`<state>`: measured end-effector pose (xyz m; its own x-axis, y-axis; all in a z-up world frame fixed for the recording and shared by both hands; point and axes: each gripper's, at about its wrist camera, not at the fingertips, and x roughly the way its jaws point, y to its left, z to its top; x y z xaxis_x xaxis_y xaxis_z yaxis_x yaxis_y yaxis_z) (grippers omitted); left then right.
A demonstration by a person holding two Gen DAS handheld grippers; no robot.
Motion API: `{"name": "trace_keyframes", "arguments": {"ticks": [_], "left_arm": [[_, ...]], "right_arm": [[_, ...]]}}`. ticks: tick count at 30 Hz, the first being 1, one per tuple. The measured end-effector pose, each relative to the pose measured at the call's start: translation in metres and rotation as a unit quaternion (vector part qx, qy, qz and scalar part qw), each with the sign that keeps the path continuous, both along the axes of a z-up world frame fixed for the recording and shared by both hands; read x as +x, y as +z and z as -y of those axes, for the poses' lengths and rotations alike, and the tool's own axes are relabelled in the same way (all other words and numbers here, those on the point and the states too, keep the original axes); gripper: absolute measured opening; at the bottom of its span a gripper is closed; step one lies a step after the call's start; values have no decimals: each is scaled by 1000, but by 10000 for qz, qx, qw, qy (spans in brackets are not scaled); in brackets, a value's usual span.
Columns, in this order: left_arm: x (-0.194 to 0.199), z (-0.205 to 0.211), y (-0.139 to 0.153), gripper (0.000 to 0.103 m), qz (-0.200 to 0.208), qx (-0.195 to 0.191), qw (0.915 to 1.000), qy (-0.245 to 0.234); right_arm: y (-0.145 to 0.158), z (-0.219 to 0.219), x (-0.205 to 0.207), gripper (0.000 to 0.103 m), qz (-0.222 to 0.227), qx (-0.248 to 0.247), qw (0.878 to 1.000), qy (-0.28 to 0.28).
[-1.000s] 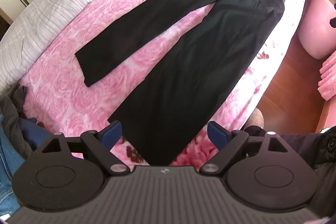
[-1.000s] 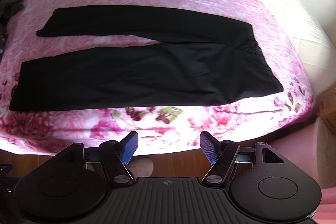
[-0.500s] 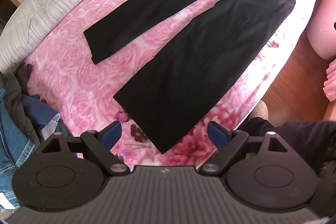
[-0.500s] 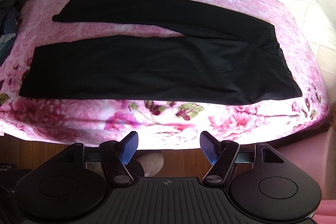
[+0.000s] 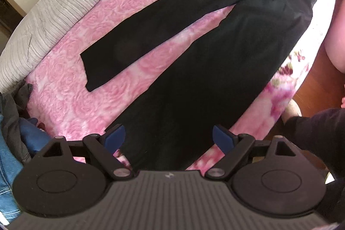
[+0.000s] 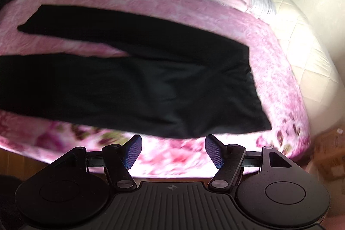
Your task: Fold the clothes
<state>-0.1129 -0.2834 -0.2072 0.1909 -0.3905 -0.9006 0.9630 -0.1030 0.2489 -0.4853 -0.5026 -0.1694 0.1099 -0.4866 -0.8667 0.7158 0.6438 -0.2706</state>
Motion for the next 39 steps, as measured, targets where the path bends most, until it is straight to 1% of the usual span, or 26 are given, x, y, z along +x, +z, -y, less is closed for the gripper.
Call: {"name": "trace_keyframes", "arguments": {"ticks": [2,6,8,10,11,14,15,17,19,22,25,28,30,34,37,39], "left_arm": [[-20,15,-8,86,105,59,9999,98],[-72,42,-18,86,227,252,9982,486],[-96,49,-19,86,259,367,9973,584],[-120,56,-18,86,302,465,9963,661],[-129,57,-16,86,336,492,9961,657],[-149,60,-15,86,459,596,9954,598],[-154,62,-19,86,542,653,9948,566],[-160,68,-30,86,718,648,9943,459],[-163,72,-45,86,870,588,9938,355],[-158,73,-76,85,972,569,9935,167],[-151,68,-103,81,1154,604,9913,-216],[-142,58,-124,79,1364,623,9865,-652],[-134,52,-139,76,1508,660,9828,-836],[-123,43,-165,75,1811,778,9728,-1216],[-117,36,-184,67,2030,888,9650,-1404],[-114,31,-193,67,2131,838,9621,-1483]], "right_arm": [[-6,32,-21,68,71,-37,9999,117],[-28,98,-64,68,119,-32,9988,481],[-46,132,-86,68,-4,128,9978,645],[-59,160,-102,68,-12,295,9967,751],[-65,172,-108,68,-35,351,9958,840],[-79,201,-120,68,-29,310,9930,1143],[-84,209,-122,68,-10,280,9922,1215],[-97,219,-127,68,-43,221,9908,1331],[-110,222,-130,68,-165,198,9893,1436],[-125,216,-130,68,-432,253,9849,1657],[-131,202,-125,68,-565,275,9792,1930],[-138,181,-121,68,-776,217,9688,2344],[-143,169,-118,68,-867,140,9627,2559],[-154,150,-116,68,-919,-39,9543,2844],[-166,142,-117,68,-967,-226,9457,3095],[-177,137,-118,68,-1031,-365,9389,3263]]}}
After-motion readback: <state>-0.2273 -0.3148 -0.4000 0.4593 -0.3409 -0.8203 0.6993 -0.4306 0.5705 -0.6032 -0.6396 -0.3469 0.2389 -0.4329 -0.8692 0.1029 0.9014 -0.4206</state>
